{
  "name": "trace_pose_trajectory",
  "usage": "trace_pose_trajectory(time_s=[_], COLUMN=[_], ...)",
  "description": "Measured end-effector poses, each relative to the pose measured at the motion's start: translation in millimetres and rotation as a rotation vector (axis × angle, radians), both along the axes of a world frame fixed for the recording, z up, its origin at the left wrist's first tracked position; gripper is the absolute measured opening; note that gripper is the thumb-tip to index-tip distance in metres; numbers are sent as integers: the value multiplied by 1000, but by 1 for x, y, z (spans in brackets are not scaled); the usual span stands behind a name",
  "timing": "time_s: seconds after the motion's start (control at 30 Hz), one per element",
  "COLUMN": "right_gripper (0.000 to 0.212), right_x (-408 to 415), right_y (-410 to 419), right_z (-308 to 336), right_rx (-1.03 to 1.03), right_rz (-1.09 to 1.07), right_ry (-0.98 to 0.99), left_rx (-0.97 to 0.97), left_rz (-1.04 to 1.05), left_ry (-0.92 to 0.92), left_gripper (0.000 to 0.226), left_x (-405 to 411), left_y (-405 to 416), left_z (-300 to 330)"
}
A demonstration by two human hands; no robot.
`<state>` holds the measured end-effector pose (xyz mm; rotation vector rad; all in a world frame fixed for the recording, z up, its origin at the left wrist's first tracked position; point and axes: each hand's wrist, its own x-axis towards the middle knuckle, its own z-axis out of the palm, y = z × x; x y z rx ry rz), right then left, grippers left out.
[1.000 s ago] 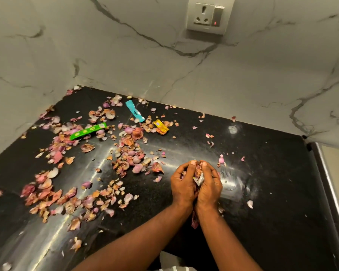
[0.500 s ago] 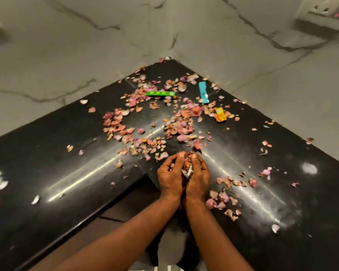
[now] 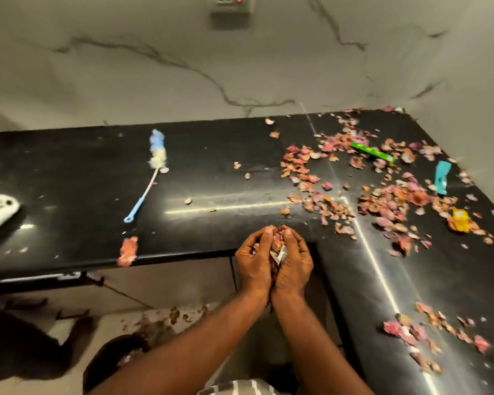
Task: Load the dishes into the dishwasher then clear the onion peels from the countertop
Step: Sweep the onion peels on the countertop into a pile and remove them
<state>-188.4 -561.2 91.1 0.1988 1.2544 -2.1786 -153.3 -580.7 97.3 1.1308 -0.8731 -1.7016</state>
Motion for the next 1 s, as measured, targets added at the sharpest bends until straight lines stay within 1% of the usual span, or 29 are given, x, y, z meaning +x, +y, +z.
trace_pose_trajectory(time_s=[0.1, 0.23, 0.33, 0.43, 0.6, 0.73, 0.87, 1.0], right_gripper=[10, 13, 12, 14, 12, 12, 13, 14], right_x=[46, 117, 168, 213, 264, 293, 328, 372], right_y=[-23, -47, -60, -67, -78, -91, -99, -107], right_z=[8, 10, 5, -5, -13, -24, -49, -94], right_rx=[0, 20, 48, 79, 138, 203, 294, 406], right_rz=[72, 190, 246, 300, 403, 515, 680, 875], right_ry=[5, 34, 42, 49, 41, 79, 98, 110], left_rx=[13, 62, 99, 147, 208, 244, 280, 395], left_rz=[72, 170, 228, 287, 428, 523, 657, 832], left_ry=[38, 85, 112, 124, 120, 88, -5, -84], left_gripper=[11, 13, 13, 14, 13, 15, 16, 14], left_x=[45, 118, 169, 211, 261, 292, 332, 377], left_y=[-21, -44, -55, -62, -67, -77, -80, -79], left_z=[0, -4, -13, -25, -38, -45, -57, -98])
